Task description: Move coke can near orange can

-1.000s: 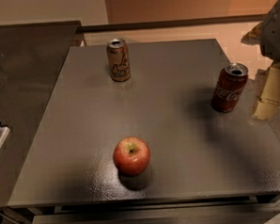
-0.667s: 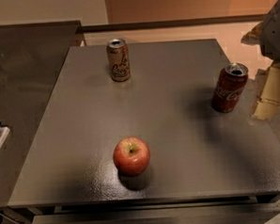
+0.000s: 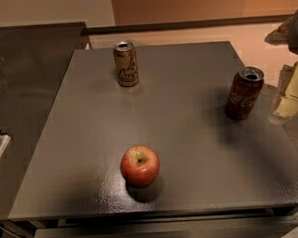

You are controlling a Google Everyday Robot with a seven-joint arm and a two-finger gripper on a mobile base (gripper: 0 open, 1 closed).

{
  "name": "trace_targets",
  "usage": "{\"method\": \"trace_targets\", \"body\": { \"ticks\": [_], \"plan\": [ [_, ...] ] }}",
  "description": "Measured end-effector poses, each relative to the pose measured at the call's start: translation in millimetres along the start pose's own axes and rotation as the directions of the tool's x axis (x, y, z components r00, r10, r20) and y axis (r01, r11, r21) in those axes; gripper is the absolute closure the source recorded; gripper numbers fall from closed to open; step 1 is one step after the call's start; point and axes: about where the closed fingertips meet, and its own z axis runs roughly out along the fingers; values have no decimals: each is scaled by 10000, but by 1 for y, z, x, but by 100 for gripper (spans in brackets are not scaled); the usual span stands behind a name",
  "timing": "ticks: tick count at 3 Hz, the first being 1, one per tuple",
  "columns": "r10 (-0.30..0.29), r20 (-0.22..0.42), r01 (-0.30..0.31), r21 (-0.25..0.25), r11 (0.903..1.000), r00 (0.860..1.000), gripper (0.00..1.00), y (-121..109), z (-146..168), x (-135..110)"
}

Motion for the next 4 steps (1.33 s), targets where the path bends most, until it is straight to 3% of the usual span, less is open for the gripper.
{"method": "trace_targets", "body": {
  "ticks": [1, 2, 3, 4],
  "plan": [
    [513, 660, -504, -142, 9986, 9965, 0, -17, 11, 12],
    [1107, 1492, -1079, -264, 9938, 9826, 0, -31, 29, 24],
    [1606, 2505, -1575, -323, 9870, 9547, 0, -40, 48, 35],
    [1835, 3617, -1864, -273, 9821, 9140, 0, -49, 65, 42]
  ]
}}
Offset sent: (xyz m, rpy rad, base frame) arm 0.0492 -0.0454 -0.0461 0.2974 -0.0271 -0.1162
